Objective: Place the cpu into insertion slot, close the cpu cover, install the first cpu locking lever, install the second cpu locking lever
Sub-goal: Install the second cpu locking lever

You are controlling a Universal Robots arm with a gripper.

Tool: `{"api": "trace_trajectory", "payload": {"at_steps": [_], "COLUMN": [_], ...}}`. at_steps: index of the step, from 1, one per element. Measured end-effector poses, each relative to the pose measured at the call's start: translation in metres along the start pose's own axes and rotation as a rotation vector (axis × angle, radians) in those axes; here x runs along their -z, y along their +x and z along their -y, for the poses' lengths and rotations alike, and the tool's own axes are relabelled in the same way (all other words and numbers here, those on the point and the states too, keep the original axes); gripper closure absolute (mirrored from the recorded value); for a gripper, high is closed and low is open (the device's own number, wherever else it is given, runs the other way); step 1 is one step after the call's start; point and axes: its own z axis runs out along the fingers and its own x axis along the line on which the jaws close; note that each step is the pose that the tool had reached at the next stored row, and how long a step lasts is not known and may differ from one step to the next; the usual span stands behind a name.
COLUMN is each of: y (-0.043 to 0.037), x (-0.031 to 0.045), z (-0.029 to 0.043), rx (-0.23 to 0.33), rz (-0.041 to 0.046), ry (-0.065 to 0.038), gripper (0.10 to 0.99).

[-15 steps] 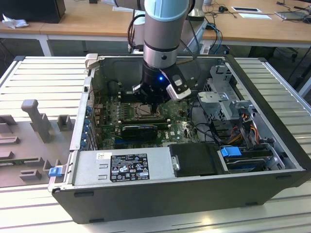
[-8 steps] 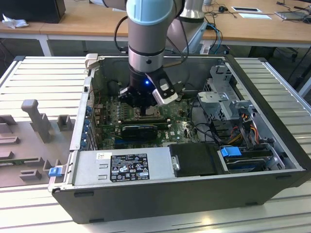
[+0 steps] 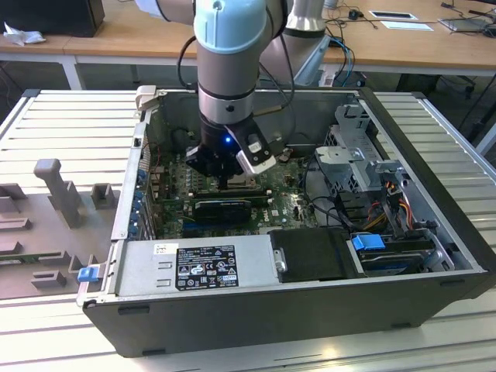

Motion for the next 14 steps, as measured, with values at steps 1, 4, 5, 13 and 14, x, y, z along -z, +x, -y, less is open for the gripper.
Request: {"api": "trace_trajectory", "payload": {"at_steps": [1,4,5,13,14], "y": [0.0022,0.0074,0.0090,0.0151,0.0152], "x": [-0.0016,-0.0049,-0.0056,-0.0087,-0.0093], "z": [0.0001,0.0002,0.0002,0.0121,0.0129], "rx": [0.000,0.000,0.000,0.000,0.000], "rz": [0.0001,0.0008,0.0015,0.0051,0.0052], "ry": [-0.004,-0.019,-0.028,-0.101,-0.106], "gripper": [0.980,0.980,0.980,0.980,0.980]}}
